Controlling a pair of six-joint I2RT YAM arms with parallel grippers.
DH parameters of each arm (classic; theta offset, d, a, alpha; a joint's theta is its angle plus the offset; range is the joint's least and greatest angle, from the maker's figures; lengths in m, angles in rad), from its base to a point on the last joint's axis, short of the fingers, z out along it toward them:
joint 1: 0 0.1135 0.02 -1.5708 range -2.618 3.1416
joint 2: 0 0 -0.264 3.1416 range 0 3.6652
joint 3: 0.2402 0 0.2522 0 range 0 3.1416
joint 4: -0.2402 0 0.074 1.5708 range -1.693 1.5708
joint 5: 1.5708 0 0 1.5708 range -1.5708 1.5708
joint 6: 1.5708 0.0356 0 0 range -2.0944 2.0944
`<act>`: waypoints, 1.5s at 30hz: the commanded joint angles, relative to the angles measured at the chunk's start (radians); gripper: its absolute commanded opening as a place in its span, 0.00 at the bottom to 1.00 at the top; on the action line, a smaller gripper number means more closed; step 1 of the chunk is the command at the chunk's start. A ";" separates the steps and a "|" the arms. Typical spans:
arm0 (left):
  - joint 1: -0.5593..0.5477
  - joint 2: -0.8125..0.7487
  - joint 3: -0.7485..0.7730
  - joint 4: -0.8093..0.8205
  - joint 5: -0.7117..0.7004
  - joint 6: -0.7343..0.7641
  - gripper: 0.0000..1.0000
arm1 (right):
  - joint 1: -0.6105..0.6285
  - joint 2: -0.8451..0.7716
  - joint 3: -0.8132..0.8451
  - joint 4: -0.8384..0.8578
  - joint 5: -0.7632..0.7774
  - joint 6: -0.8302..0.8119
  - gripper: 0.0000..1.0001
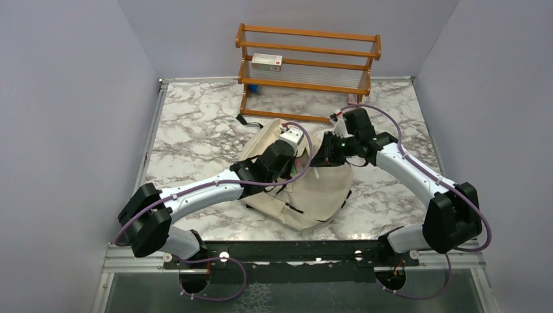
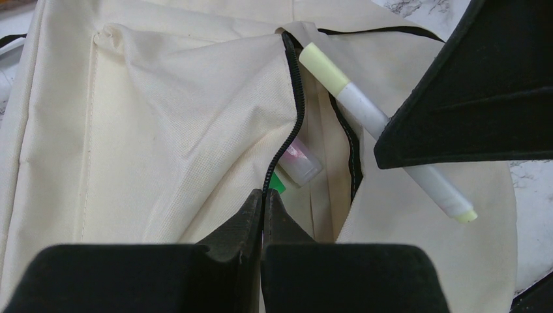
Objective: Pack the student bag
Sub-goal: Pick up the stationery from the student bag, then place the stationery in the student bag.
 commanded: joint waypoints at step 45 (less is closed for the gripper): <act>0.010 -0.026 -0.002 0.052 -0.003 0.007 0.00 | 0.136 0.205 -0.012 0.535 0.038 0.324 0.19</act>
